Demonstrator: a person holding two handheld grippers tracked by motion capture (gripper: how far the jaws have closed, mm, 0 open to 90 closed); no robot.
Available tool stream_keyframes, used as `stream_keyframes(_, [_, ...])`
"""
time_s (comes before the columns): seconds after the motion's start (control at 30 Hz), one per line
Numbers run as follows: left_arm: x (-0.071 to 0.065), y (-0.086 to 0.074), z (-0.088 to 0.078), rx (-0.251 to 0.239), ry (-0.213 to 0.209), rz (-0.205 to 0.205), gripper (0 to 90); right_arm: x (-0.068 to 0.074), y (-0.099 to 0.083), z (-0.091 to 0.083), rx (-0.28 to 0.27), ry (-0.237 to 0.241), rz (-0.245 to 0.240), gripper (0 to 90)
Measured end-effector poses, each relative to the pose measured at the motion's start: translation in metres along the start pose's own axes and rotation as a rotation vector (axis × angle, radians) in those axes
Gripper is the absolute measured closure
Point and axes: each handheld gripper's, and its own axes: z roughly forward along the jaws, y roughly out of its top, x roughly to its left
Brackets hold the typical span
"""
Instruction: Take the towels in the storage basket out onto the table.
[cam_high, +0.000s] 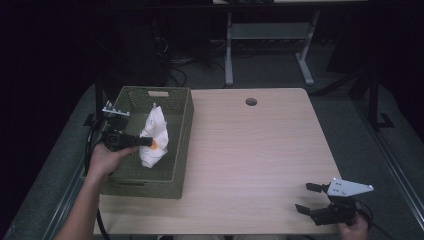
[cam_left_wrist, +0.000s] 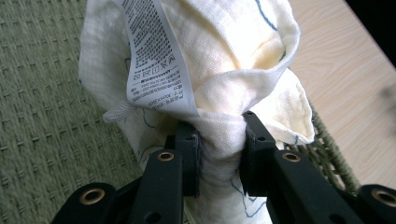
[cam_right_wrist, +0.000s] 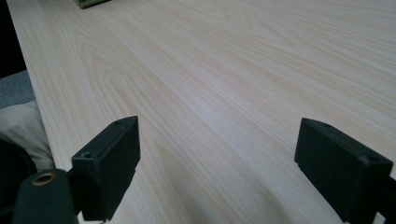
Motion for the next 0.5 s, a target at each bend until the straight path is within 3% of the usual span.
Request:
stream_keyframes(0.2, [0.001,-0.001,-0.002,-0.017,-0.007,0.001,72.9,0.0,0.0,0.0,-0.004,-0.001,0.001,13.8])
stream_keyframes(0.4, [0.003,-0.003,-0.006,-0.054,-0.034,-0.016,72.8,-0.001,0.0,0.0,-0.006,-0.003,0.004,13.8])
stream_keyframes(0.5, [0.003,-0.004,-0.011,-0.095,-0.067,-0.037,72.7,-0.001,0.0,0.0,-0.006,-0.002,0.004,13.9])
